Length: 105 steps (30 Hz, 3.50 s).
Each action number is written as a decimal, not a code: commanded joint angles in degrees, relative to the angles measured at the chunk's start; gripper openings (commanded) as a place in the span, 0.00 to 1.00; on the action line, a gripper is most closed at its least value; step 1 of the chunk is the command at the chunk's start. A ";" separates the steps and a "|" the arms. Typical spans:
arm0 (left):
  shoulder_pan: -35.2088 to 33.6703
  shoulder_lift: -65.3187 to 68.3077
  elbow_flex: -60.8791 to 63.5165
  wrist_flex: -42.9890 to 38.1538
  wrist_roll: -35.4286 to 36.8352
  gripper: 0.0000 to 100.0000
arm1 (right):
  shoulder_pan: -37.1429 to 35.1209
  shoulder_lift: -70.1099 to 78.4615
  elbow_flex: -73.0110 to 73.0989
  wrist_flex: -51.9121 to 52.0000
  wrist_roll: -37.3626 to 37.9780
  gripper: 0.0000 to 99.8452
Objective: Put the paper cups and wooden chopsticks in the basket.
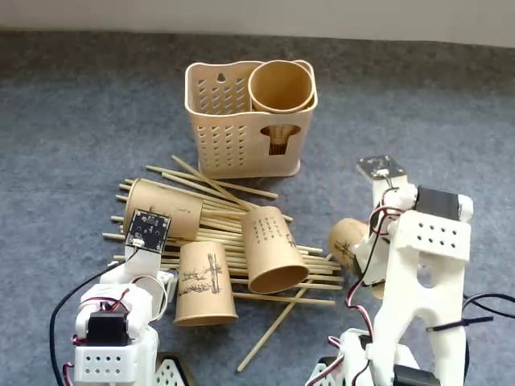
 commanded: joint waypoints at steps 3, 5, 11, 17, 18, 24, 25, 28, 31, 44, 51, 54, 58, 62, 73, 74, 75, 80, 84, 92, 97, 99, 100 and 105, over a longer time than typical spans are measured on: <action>0.75 -0.31 1.10 0.18 -0.18 0.19 | -1.19 0.66 -6.64 0.57 0.44 0.01; 0.75 -0.31 1.10 0.18 -0.18 0.19 | -1.54 0.75 -8.40 0.48 0.35 0.01; 0.75 -0.31 1.10 0.18 -0.18 0.19 | -1.54 0.75 -8.66 0.40 0.35 0.01; 0.75 -0.31 1.10 0.18 -0.18 0.19 | -1.54 4.44 -8.66 -0.40 -3.25 0.03; 0.75 -0.31 1.10 0.18 -0.18 0.19 | -1.54 5.49 -8.84 -0.40 -3.78 0.04; 0.75 -0.31 1.10 0.18 -0.18 0.19 | -2.86 8.66 -9.19 -1.01 -4.22 0.04; 0.75 -0.31 1.10 0.18 -0.18 0.19 | -3.74 8.57 -9.01 -1.45 -4.57 0.04; 0.75 -0.31 1.10 0.18 -0.18 0.19 | -6.37 8.57 -9.10 -2.51 -8.35 0.04; 0.75 -0.31 1.10 0.18 -0.18 0.19 | -9.01 8.57 -9.19 -4.79 -10.55 0.04; 0.75 -0.31 1.10 0.18 -0.18 0.19 | -10.86 9.01 -8.75 -16.75 -16.62 0.04; 0.75 -0.31 1.10 0.18 -0.18 0.19 | -10.86 9.01 -8.57 -21.67 -17.05 0.04; 0.75 -0.31 1.10 0.18 -0.18 0.19 | -10.86 8.40 -8.57 -21.23 -19.69 0.03; 0.75 -0.31 1.10 0.18 -0.18 0.19 | -10.95 5.67 -8.75 -19.82 -19.96 0.00; 0.75 -0.31 1.10 0.18 -0.18 0.19 | -10.95 0.22 -8.66 -16.31 -19.78 0.01; 0.75 -0.31 1.10 0.18 -0.18 0.19 | -12.88 -6.37 -9.10 -12.35 -16.18 0.01; 0.75 -0.31 1.10 0.18 -0.18 0.19 | -13.67 -6.55 -9.10 -12.35 -16.18 0.01; 0.75 -0.31 1.10 0.18 -0.18 0.19 | -14.64 -6.73 -9.10 -12.35 -16.18 0.01; 0.75 -0.31 1.10 0.18 -0.18 0.19 | -19.56 -6.90 -9.98 -12.44 -16.18 0.01; 0.75 -0.31 1.10 0.18 -0.18 0.19 | -20.09 -6.64 -14.37 -12.35 -16.18 0.01; 0.75 -0.31 1.10 0.18 -0.18 0.19 | -20.18 -6.37 -22.46 -12.35 -16.18 0.01; 0.75 -0.31 1.10 0.18 -0.18 0.19 | -20.26 -6.29 -29.93 -12.79 -16.18 0.01; 0.75 -0.31 1.10 0.18 -0.18 0.19 | -20.26 -6.29 -33.19 -12.88 -16.18 0.01; 0.75 -0.31 1.10 0.18 -0.18 0.19 | -20.26 -6.20 -34.95 -12.97 -16.18 0.01; 0.75 -0.31 1.10 0.18 -0.18 0.19 | -20.26 -6.20 -41.54 -16.13 -16.26 0.01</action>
